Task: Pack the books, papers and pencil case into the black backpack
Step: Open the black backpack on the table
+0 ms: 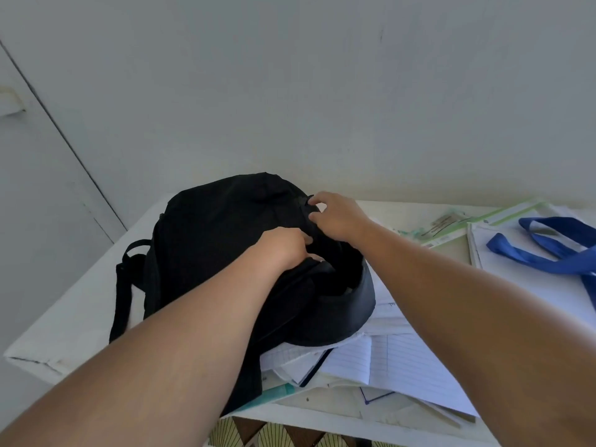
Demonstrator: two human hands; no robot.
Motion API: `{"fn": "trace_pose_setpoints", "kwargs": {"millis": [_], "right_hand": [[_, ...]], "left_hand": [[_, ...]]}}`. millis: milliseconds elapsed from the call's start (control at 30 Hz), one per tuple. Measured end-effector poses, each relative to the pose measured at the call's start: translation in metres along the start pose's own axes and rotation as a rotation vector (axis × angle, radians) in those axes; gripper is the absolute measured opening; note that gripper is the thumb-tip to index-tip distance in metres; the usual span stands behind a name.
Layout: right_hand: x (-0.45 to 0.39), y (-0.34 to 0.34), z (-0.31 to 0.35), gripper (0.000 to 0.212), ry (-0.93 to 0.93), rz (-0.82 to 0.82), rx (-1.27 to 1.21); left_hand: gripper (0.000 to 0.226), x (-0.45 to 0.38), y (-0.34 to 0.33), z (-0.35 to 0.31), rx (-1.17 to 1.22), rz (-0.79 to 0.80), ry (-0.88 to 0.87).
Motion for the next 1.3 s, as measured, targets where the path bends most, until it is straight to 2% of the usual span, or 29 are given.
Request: {"fn": "trace_pose_setpoints", "kwargs": {"millis": [200,333,433,600,700,833,900,967,1000,1100,1167,1300], "right_hand": [[-0.056,-0.038,0.004,0.055,0.002,0.096,0.236],[-0.068,-0.046,0.005,0.047,0.006,0.057,0.360],[-0.070,-0.043,0.004,0.036,0.007,-0.017,0.330],[-0.069,-0.035,-0.004,0.031,-0.012,-0.055,0.300],[-0.062,-0.026,0.002,0.013,0.078,-0.136,0.194],[-0.045,-0.006,0.016,0.017,0.195,-0.233,0.041],[-0.037,0.002,0.020,0.022,0.242,-0.254,0.036],[-0.029,0.005,0.021,0.027,0.272,-0.258,0.068],[-0.026,0.007,0.020,0.028,0.280,-0.259,0.071],[-0.012,0.016,0.024,0.028,0.319,-0.269,0.042],[-0.004,0.021,0.027,0.028,0.344,-0.281,0.023],[0.012,0.025,0.023,0.026,0.338,-0.287,0.000]], "left_hand": [[0.059,-0.003,-0.006,-0.003,-0.089,0.011,-0.037],[0.060,-0.001,-0.005,-0.005,-0.113,0.011,-0.027],[0.061,0.001,-0.004,-0.007,-0.089,0.012,-0.022],[0.066,0.005,-0.003,-0.009,-0.093,0.017,-0.017],[0.070,0.004,-0.004,-0.009,-0.091,0.023,-0.014],[0.071,0.006,-0.008,-0.004,-0.029,0.053,0.007],[0.060,0.008,0.000,0.001,0.104,0.080,0.013],[0.046,0.007,0.020,0.017,0.266,-0.045,0.052],[0.046,0.006,0.032,0.024,0.264,-0.151,0.071],[0.060,0.003,0.062,0.029,-0.048,-0.400,0.023],[0.060,-0.005,0.066,0.020,-0.122,-0.433,-0.033],[0.030,-0.019,0.069,0.014,-0.075,-0.491,-0.055]]}}
Point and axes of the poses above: each hand's wrist, its own x-axis away from the middle knuckle, its own y-axis out of the back of the hand, z = x × y, the point moved 7 cm from there along -x, towards the middle knuckle, and after that the axes turned 9 degrees about -y, right-handed, at the moved point
